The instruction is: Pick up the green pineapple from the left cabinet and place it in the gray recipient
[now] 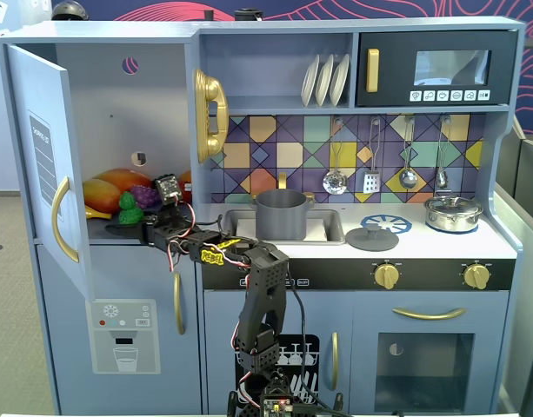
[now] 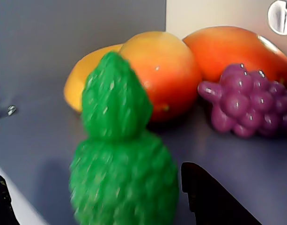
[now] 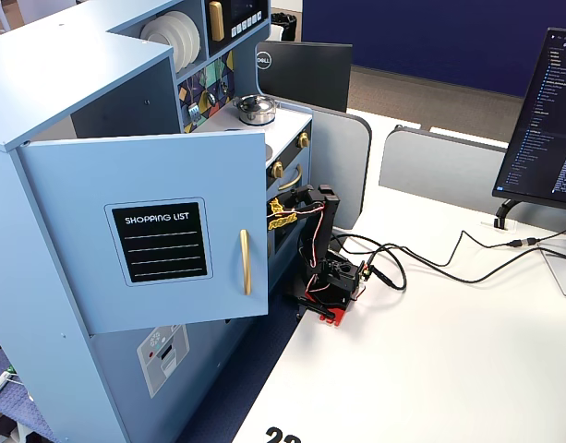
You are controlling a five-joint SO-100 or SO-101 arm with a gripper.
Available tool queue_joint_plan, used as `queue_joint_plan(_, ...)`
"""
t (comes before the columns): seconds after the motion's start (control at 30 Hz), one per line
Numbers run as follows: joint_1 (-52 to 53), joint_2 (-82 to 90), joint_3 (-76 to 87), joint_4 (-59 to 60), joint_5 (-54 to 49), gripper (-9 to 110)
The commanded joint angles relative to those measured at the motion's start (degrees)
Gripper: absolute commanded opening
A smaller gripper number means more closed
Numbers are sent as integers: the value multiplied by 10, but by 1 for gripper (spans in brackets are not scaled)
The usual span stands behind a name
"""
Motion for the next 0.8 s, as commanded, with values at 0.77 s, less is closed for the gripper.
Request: queue_joint_plan(0.77,-47,11,-116,28,-59,0)
